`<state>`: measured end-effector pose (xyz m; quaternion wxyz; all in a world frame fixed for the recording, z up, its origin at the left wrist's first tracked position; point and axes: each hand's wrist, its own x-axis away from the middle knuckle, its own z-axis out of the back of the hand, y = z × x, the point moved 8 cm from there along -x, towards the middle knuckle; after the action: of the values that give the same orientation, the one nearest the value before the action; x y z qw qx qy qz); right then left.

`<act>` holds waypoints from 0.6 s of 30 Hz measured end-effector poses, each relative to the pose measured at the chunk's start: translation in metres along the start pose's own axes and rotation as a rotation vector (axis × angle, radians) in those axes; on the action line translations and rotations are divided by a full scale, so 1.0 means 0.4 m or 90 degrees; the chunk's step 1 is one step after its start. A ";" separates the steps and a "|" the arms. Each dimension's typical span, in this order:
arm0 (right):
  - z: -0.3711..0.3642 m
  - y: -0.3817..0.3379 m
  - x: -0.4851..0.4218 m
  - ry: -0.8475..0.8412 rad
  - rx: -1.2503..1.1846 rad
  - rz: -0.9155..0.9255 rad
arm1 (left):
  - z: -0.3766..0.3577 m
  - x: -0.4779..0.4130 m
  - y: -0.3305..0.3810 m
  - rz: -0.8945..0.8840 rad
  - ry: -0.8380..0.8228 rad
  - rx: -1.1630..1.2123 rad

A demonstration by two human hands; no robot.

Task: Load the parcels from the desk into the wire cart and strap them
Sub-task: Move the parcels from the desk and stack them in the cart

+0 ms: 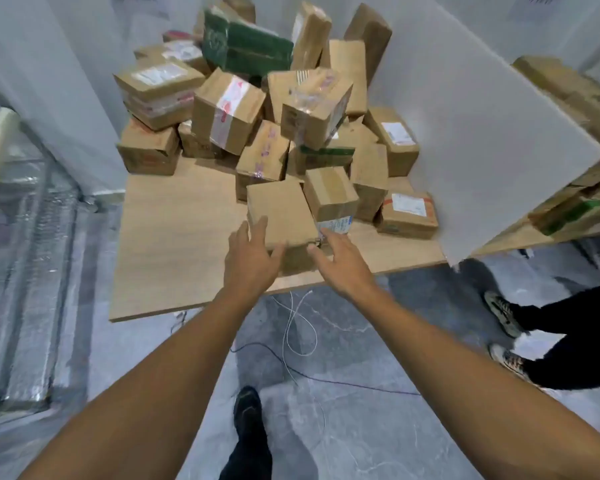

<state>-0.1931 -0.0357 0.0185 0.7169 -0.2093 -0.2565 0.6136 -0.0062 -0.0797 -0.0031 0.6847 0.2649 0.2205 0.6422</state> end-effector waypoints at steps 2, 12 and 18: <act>-0.034 0.015 -0.064 0.012 -0.017 -0.023 | -0.041 -0.078 -0.047 0.073 0.007 0.097; -0.101 0.091 -0.144 0.075 -0.130 -0.098 | -0.208 -0.113 -0.186 0.257 -0.084 0.405; -0.158 0.055 -0.175 -0.059 -0.234 -0.110 | -0.149 -0.008 -0.183 0.296 -0.028 0.510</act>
<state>-0.1785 -0.1005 -0.0521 0.7042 -0.2851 -0.4138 0.5016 0.0111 -0.0809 -0.0960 0.3711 0.5646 0.3710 0.6371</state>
